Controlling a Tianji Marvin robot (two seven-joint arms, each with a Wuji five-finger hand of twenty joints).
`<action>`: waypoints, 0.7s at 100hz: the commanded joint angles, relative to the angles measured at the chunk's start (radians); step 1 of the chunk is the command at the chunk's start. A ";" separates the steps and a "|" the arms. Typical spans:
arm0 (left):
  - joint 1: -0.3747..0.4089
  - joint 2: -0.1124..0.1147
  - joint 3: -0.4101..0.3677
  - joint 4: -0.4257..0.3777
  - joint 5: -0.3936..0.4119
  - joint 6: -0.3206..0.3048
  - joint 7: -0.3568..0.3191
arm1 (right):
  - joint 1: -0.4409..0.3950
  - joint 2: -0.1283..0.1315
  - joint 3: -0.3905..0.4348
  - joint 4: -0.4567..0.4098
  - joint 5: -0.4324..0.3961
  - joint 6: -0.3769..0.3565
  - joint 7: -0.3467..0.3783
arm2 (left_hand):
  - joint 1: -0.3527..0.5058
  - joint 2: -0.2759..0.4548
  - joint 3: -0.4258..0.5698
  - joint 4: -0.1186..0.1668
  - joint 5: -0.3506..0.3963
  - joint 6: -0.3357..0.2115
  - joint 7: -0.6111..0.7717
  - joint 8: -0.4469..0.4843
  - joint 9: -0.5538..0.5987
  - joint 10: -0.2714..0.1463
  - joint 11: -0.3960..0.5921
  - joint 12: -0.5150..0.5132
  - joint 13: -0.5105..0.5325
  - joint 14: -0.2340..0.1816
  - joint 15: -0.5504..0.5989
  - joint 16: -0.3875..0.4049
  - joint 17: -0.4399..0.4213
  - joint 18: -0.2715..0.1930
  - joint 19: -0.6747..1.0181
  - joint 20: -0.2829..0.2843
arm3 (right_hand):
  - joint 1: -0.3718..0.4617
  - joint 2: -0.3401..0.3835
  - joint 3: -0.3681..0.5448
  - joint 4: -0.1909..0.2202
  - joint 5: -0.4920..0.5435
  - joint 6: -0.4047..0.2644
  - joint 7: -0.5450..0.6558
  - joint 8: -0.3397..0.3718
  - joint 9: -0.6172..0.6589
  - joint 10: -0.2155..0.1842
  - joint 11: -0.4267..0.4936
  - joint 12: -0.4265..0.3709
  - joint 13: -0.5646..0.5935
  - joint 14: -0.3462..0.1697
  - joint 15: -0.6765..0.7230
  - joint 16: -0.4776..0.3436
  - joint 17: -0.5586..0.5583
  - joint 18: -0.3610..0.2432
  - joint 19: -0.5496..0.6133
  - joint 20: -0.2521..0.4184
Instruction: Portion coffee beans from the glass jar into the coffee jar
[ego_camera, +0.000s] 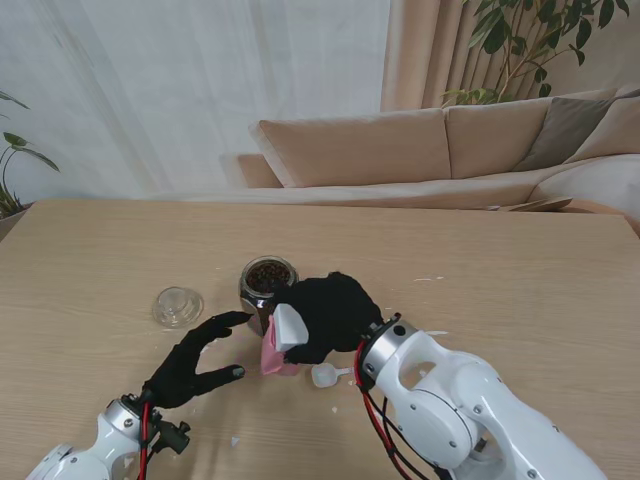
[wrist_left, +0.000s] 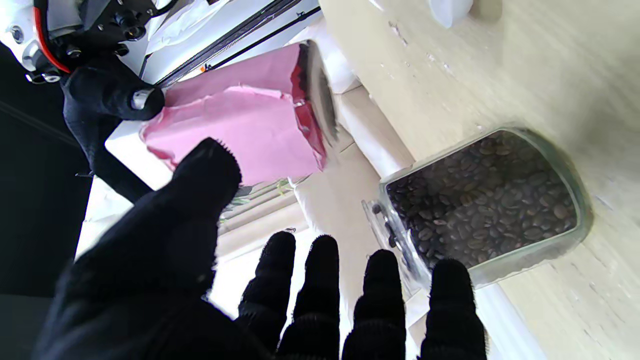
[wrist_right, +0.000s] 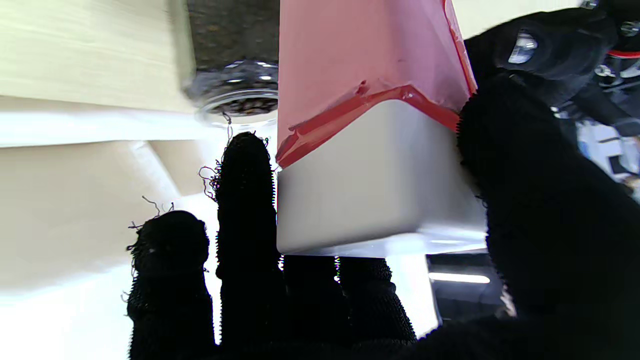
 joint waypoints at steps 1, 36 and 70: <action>0.014 0.001 -0.001 -0.012 0.014 0.015 -0.016 | -0.043 0.013 0.028 -0.023 -0.001 0.021 0.015 | -0.024 0.038 -0.025 0.029 -0.014 -0.040 -0.033 -0.009 -0.027 -0.043 -0.022 -0.017 -0.022 -0.040 -0.033 -0.008 0.001 -0.040 -0.104 0.068 | 0.225 0.113 0.213 0.055 0.109 -0.159 0.154 0.016 0.161 -0.084 0.126 0.062 0.040 -0.016 0.022 0.022 0.004 0.008 0.033 0.016; 0.023 0.000 0.002 -0.028 0.081 0.050 0.003 | -0.234 0.010 0.327 -0.108 -0.091 0.089 0.096 | -0.016 0.048 -0.040 0.035 0.016 -0.046 -0.054 -0.019 -0.018 -0.051 -0.044 -0.029 -0.011 -0.051 -0.086 -0.010 -0.034 -0.051 -0.156 0.106 | 0.226 0.113 0.210 0.058 0.109 -0.154 0.150 0.016 0.159 -0.081 0.122 0.067 0.036 -0.015 0.027 0.026 0.003 0.007 0.038 0.019; 0.021 0.003 0.018 -0.036 0.115 0.077 0.000 | -0.300 0.007 0.533 -0.038 -0.131 0.130 0.159 | -0.012 0.051 -0.047 0.037 0.020 -0.047 -0.061 -0.019 -0.022 -0.058 -0.054 -0.031 -0.009 -0.057 -0.115 -0.002 -0.041 -0.058 -0.165 0.112 | 0.229 0.117 0.206 0.059 0.107 -0.157 0.148 0.020 0.157 -0.083 0.120 0.070 0.033 -0.014 0.029 0.029 0.002 0.007 0.041 0.022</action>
